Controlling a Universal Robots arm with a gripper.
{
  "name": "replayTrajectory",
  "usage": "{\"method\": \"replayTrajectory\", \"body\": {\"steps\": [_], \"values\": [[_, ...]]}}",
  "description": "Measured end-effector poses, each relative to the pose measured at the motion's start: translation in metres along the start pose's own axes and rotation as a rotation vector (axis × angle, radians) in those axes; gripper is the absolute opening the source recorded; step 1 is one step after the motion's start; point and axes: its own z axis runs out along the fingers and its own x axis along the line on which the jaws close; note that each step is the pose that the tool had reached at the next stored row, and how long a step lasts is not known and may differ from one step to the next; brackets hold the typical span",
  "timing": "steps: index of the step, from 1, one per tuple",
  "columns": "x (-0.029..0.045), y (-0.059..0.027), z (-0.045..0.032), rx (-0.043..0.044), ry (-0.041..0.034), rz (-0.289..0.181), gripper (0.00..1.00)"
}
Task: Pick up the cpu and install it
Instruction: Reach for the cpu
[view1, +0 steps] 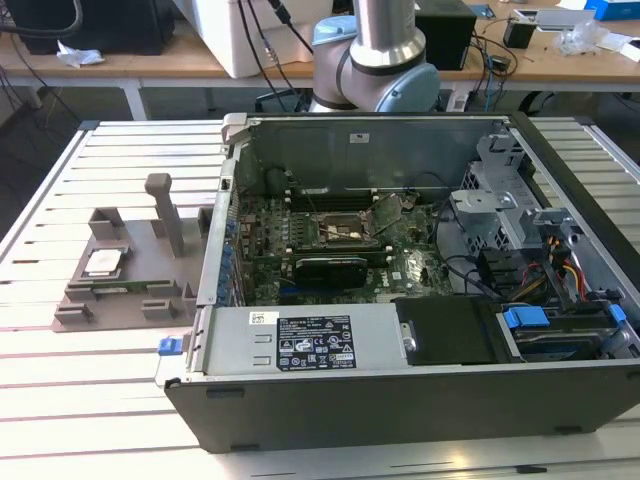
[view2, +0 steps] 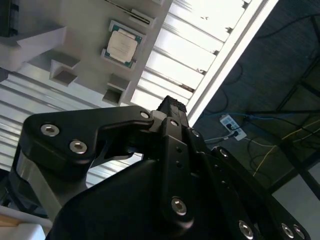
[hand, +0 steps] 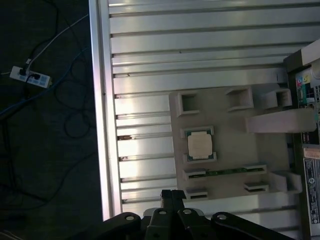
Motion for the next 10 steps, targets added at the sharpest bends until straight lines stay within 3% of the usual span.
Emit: {"method": "replayTrajectory", "body": {"steps": [5,10], "values": [[-0.0002,0.0000,0.0000,0.0000,0.0001,0.000,0.11],[-0.0257,0.0019,0.0010,0.0001,0.0010,0.000,0.11]]}}
